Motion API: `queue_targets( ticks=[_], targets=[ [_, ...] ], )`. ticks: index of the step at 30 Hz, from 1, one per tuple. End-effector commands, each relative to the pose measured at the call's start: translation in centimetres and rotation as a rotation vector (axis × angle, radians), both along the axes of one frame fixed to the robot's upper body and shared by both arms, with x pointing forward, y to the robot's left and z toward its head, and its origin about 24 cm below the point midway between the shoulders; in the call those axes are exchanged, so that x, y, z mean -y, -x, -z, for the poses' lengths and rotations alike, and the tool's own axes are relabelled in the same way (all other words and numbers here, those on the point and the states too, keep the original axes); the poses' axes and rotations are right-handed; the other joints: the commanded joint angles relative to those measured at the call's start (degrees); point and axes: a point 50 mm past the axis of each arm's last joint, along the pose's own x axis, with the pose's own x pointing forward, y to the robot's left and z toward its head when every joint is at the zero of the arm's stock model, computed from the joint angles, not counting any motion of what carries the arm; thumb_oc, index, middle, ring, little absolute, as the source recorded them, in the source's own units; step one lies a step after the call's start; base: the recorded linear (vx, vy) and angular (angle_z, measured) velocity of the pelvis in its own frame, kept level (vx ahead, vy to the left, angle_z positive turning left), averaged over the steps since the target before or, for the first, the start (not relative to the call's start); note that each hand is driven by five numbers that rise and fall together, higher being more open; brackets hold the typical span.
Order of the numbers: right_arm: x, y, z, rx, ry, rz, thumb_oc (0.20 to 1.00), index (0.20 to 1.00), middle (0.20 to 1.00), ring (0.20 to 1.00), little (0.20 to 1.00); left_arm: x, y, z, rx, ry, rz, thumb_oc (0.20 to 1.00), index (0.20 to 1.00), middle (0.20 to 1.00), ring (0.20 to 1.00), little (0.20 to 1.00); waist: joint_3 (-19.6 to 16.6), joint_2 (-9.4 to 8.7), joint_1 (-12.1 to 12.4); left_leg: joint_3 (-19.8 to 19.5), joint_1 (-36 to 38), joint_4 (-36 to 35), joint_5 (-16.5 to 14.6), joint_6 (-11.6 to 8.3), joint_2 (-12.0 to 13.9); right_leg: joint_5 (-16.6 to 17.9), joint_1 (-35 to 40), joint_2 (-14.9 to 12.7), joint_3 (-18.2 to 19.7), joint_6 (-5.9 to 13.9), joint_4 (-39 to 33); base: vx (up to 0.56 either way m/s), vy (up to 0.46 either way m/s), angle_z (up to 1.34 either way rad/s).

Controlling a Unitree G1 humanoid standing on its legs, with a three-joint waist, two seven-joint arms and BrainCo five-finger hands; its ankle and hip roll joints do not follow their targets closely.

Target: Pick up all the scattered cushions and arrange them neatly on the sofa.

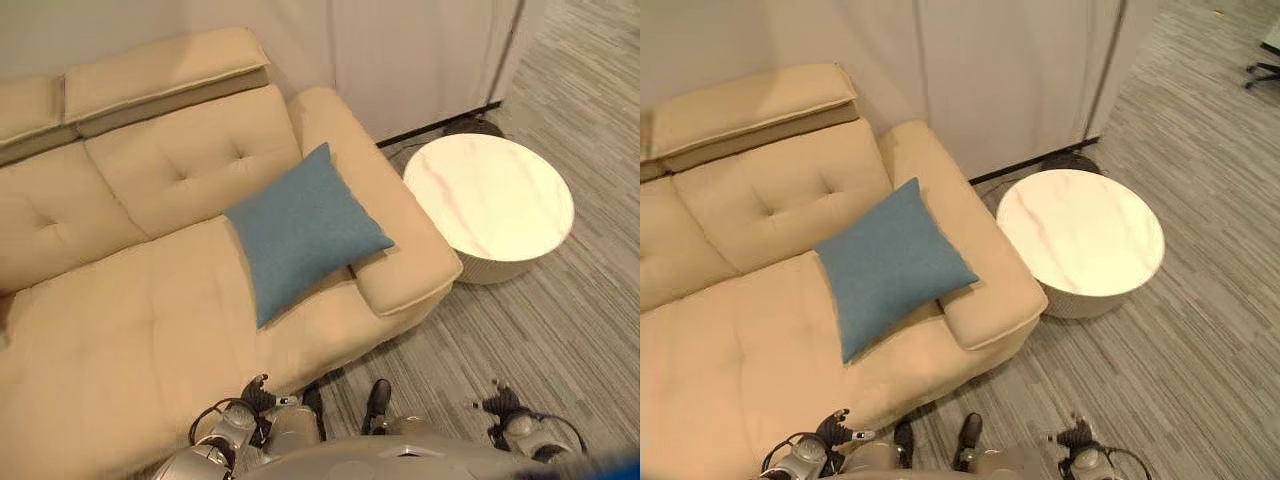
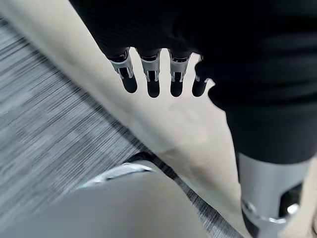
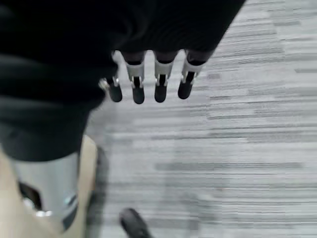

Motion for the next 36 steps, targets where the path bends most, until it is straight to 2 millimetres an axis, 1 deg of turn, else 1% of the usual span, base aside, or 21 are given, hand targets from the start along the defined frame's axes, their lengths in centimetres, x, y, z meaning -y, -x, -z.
queue_targets(
  ticks=[1,3,4,5,6,7,8,9,10,11,12,14,17,19,23,24,28,32,33,35,36],
  targets=[
    [0.6,-0.7,-0.3,0.031,0.004,0.041,1.000,1.000,1.000,1.000,1.000,-0.1,0.7,0.2,-0.014,0.004,-0.016,1.000,1.000,1.000,1.000,1.000,-1.43,-0.17,0.22,-3.42,1.33,-2.79,-3.65,2.20,-1.48,-0.31,2.88,-4.54,6.69,9.48,0.59,0.11,0.046,0.55],
    [0.4,-0.9,-0.3,0.032,0.003,0.026,1.000,1.000,1.000,1.000,1.000,-0.8,1.2,0.2,-0.025,-0.006,-0.048,1.000,1.000,1.000,1.000,1.000,-1.76,-0.95,1.10,-4.73,2.22,-4.35,-3.92,2.83,-2.85,-0.82,3.65,-5.12,5.58,9.75,2.37,0.17,0.126,0.37],
    [0.4,-1.0,-0.4,0.036,0.003,0.014,1.000,1.000,1.000,1.000,1.000,-1.0,1.4,0.2,-0.028,-0.006,-0.058,1.000,1.000,1.000,1.000,1.000,-1.79,-0.90,1.52,-5.45,2.95,-5.38,-4.16,3.47,-3.73,-1.79,3.00,-5.84,5.39,9.73,6.29,0.16,0.248,0.28],
    [0.3,-1.9,-0.6,0.051,0.003,-0.009,1.000,1.000,1.000,1.000,1.000,-1.7,0.9,-0.1,-0.009,-0.017,-0.082,1.000,1.000,1.000,1.000,1.000,-0.58,-0.16,1.64,-8.00,3.76,-6.55,-3.94,4.47,-4.37,-1.86,-1.64,-7.48,6.66,10.03,17.28,0.07,0.206,0.32],
    [0.2,-2.3,-0.7,0.067,0.000,-0.012,1.000,1.000,1.000,1.000,1.000,-1.9,0.6,-0.2,0.004,-0.019,-0.086,1.000,1.000,1.000,1.000,1.000,-0.14,0.28,1.36,-9.47,3.95,-7.02,-3.63,4.65,-4.60,-2.25,-3.78,-6.72,8.65,9.98,20.78,0.11,0.149,0.53],
    [0.3,-2.4,-0.7,0.072,0.002,-0.003,1.000,1.000,1.000,1.000,1.000,-2.0,0.3,-0.4,0.016,-0.024,-0.086,1.000,1.000,1.000,1.000,1.000,-0.36,0.62,0.96,-12.11,5.26,-8.29,-3.44,4.54,-5.35,-3.51,-4.63,-4.62,13.28,9.67,20.66,0.14,0.025,1.16],
    [0.5,-2.2,-0.7,0.069,0.005,0.000,1.000,1.000,1.000,1.000,1.000,-2.0,0.3,-0.4,0.018,-0.024,-0.085,1.000,1.000,1.000,1.000,1.000,-0.67,0.66,0.92,-13.04,5.50,-8.59,-3.31,4.42,-5.49,-3.63,-4.62,-3.96,15.03,9.42,19.11,0.31,-0.086,1.23],
    [0.7,-1.9,-0.7,0.060,0.011,0.016,1.000,1.000,1.000,1.000,1.000,-1.9,0.1,-0.4,0.026,-0.029,-0.077,1.000,1.000,1.000,1.000,1.000,-0.56,0.55,-0.01,-16.46,6.51,-8.94,-3.43,3.92,-6.37,-1.42,-6.99,-2.88,21.16,9.91,13.33,0.27,-0.137,1.43],
    [0.9,-2.1,-0.8,0.067,0.013,0.022,1.000,1.000,1.000,1.000,1.000,-1.7,-0.5,-0.6,0.043,-0.024,-0.072,1.000,1.000,1.000,1.000,1.000,-0.19,0.30,-0.15,-17.65,6.49,-8.37,-3.82,3.66,-6.77,-0.17,-6.45,-3.76,22.17,10.62,10.59,0.25,-0.153,1.21],
    [1.1,-1.8,-0.8,0.065,0.018,0.033,1.000,1.000,1.000,1.000,1.000,-1.8,-0.2,-0.5,0.039,-0.030,-0.077,1.000,1.000,1.000,1.000,1.000,-0.37,0.26,-0.50,-18.17,6.73,-8.52,-4.03,3.48,-6.81,0.63,-6.14,-3.47,22.77,11.11,9.36,0.15,-0.149,1.37],
    [1.1,-1.8,-0.8,0.068,0.019,0.043,1.000,1.000,1.000,1.000,1.000,-1.8,-0.3,-0.6,0.056,-0.028,-0.097,1.000,1.000,1.000,1.000,1.000,-0.94,-0.34,-0.31,-18.52,6.95,-8.67,-4.26,3.02,-7.04,1.60,-5.01,-4.44,21.20,11.32,7.24,0.17,-0.164,1.00],
    [1.3,-2.1,-1.0,0.101,0.022,0.071,1.000,1.000,1.000,1.000,1.000,-1.8,-1.0,-0.9,0.106,-0.013,-0.142,1.000,1.000,1.000,1.000,1.000,-2.13,-0.81,-0.27,-19.28,7.49,-9.38,-4.18,2.56,-6.76,2.45,-2.70,-3.93,20.47,11.49,4.14,0.20,-0.179,0.37],
    [1.9,-2.9,-1.6,0.160,0.035,0.097,1.000,1.000,1.000,1.000,1.000,-2.0,-1.0,-1.0,0.135,-0.005,-0.200,1.000,1.000,1.000,1.000,1.000,-3.42,-1.17,-0.29,-18.57,8.77,-11.03,-3.66,1.89,-5.61,2.90,-0.07,-3.46,19.71,11.46,1.22,0.14,-0.122,0.23],
    [2.6,-3.5,-2.2,0.210,0.061,0.103,1.000,1.000,1.000,1.000,1.000,-2.2,-1.4,-1.3,0.173,-0.006,-0.225,1.000,1.000,1.000,1.000,1.000,-3.92,-1.36,-0.35,-17.88,9.79,-12.27,-3.13,1.58,-4.77,2.54,1.09,-3.00,19.42,11.33,0.59,0.08,-0.078,-0.11],
    [3.2,-4.3,-2.9,0.280,0.078,0.109,1.000,1.000,1.000,1.000,1.000,-2.2,-2.1,-1.8,0.227,0.004,-0.248,1.000,1.000,1.000,1.000,1.000,-4.16,-1.32,-0.49,-17.20,10.68,-13.50,-2.53,1.25,-4.31,2.02,1.70,-2.68,19.41,11.33,0.59,0.03,-0.019,-0.07],
    [3.7,-5.5,-4.1,0.375,0.095,0.099,1.000,1.000,1.000,1.000,1.000,-2.2,-2.9,-2.4,0.299,0.030,-0.276,1.000,1.000,1.000,1.000,1.000,-4.29,-1.30,-0.73,-16.71,11.08,-14.13,-2.26,1.07,-3.91,1.76,1.91,-2.57,19.13,11.35,0.59,0.02,0.005,-0.21],
    [4.3,-7.8,-6.5,0.519,0.117,0.053,1.000,1.000,1.000,1.000,1.000,-2.3,-4.3,-3.8,0.420,0.077,-0.315,1.000,1.000,1.000,1.000,1.000,-4.19,-1.35,-0.76,-16.25,11.05,-14.49,-2.08,0.90,-3.57,1.66,1.75,-2.56,18.82,11.42,0.59,0.00,0.003,-0.12],
    [4.8,-12.0,-11.2,0.744,0.165,-0.043,1.000,1.000,1.000,1.000,1.000,-1.9,-6.2,-6.0,0.571,0.145,-0.307,1.000,1.000,1.000,1.000,1.000,-4.17,-0.97,-0.62,-15.89,10.32,-14.49,-1.98,0.57,-3.33,1.63,1.16,-2.92,18.34,11.74,0.59,0.00,0.008,-0.01],
    [4.8,-11.9,-11.2,0.744,0.165,-0.043,1.000,1.000,1.000,1.000,1.000,-1.9,-6.2,-6.0,0.571,0.145,-0.307,1.000,1.000,1.000,1.000,1.000,-4.19,-0.96,-0.61,-15.89,10.31,-14.49,-1.98,0.57,-3.33,1.63,1.15,-2.92,18.33,11.74,0.59,-0.01,0.037,0.02],
    [4.5,-13.3,-13.3,0.847,0.164,-0.064,1.000,1.000,1.000,1.000,1.000,-1.2,-6.4,-6.4,0.604,0.183,-0.307,1.000,1.000,1.000,1.000,1.000,-4.38,-0.67,-0.51,-15.92,10.13,-14.49,-2.03,0.44,-3.37,1.73,1.01,-3.12,17.93,11.79,0.59,0.00,0.037,0.03],
    [4.5,-13.3,-13.3,0.847,0.164,-0.064,1.000,1.000,1.000,1.000,1.000,-1.2,-6.4,-6.4,0.604,0.183,-0.307,1.000,1.000,1.000,1.000,1.000,-4.38,-0.67,-0.51,-15.93,10.13,-14.49,-2.03,0.44,-3.37,1.73,1.01,-3.12,17.93,11.79,0.59,0.00,0.000,0.00]
  ],
)
